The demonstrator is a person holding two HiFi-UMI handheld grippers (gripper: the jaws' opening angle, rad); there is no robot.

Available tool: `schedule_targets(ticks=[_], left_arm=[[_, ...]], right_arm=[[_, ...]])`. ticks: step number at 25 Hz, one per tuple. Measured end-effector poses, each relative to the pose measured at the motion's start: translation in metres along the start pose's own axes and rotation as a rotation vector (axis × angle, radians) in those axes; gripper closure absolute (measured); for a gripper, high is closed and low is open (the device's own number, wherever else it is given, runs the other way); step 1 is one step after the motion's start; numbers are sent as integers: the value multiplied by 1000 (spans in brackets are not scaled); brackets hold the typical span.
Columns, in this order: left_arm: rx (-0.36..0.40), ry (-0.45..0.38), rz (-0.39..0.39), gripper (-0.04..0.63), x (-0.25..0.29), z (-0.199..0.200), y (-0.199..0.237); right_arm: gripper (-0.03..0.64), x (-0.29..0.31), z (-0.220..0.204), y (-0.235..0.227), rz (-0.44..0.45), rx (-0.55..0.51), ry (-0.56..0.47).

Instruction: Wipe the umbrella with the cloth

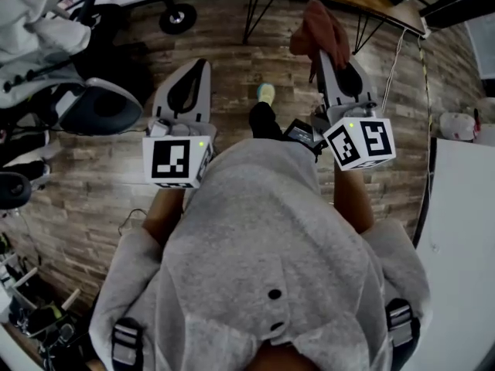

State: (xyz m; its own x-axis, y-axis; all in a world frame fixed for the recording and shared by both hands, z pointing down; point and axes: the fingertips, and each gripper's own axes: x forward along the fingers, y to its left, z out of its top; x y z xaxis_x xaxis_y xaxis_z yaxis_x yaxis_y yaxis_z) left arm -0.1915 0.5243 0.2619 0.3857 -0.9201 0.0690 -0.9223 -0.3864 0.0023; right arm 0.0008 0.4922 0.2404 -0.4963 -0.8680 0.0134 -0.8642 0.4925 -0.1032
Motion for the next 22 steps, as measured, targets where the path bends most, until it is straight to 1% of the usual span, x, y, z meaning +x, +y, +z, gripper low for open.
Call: schedule_targets(ticks=[8,17,22], left_arm=[[15,36,-12,581,82,-14,0],[2,47,-44,581,155,-24,12],[-14,95,-55,581,196,-38,24]], right_arm=[[545,53,-12,-66,-1,13,33],[545,114,-16,-109,6,-8,54],[545,144,-26,-135,-6,2,84]])
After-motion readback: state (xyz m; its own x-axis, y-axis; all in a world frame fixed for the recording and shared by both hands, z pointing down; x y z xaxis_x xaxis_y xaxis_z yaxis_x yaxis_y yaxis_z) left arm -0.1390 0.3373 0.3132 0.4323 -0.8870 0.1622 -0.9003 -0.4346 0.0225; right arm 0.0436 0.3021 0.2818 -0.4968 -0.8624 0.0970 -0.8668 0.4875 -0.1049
